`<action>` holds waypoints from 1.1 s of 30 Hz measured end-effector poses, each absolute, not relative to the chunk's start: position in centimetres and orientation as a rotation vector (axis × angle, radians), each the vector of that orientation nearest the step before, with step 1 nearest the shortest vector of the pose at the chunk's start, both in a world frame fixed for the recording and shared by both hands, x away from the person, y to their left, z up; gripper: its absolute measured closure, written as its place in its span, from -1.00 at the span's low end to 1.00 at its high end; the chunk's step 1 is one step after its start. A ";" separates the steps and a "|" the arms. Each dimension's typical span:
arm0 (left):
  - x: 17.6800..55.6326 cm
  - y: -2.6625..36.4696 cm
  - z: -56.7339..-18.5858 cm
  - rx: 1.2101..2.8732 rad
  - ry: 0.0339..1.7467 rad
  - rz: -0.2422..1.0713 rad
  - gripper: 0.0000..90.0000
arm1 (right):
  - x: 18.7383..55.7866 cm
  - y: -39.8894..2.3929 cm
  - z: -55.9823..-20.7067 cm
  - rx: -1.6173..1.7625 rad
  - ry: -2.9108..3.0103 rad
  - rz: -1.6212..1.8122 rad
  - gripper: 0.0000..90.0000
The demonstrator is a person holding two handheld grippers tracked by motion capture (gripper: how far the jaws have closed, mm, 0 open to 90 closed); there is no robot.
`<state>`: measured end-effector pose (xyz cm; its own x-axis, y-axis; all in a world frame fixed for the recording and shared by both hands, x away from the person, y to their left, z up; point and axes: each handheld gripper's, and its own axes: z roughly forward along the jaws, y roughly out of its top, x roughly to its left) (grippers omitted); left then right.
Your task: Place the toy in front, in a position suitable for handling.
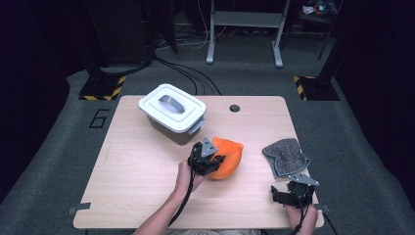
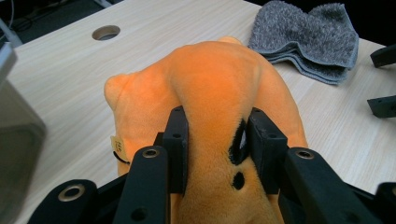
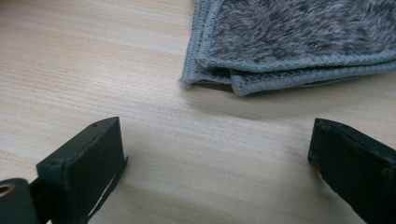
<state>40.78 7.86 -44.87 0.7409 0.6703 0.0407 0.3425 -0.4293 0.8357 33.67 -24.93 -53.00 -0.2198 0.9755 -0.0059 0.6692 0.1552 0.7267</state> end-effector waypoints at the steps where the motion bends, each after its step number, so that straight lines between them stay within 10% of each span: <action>1: 40.8 7.7 -45.0 2.054 0.762 0.467 0.44 | 33.7 -24.9 -53.0 1.554 1.958 0.838 -0.94; 10: 40.7 6.6 -46.5 2.100 0.758 0.465 0.33 | 33.7 -24.9 -53.0 1.550 1.958 0.836 -0.94; 21: 40.5 7.6 -45.6 2.096 0.737 0.432 -0.42 | 33.7 -24.9 -53.0 1.562 1.956 0.837 -0.94; 33: 40.1 10.7 -44.3 2.012 0.749 0.384 -0.59 | 33.7 -25.0 -53.0 1.560 1.961 0.838 -0.94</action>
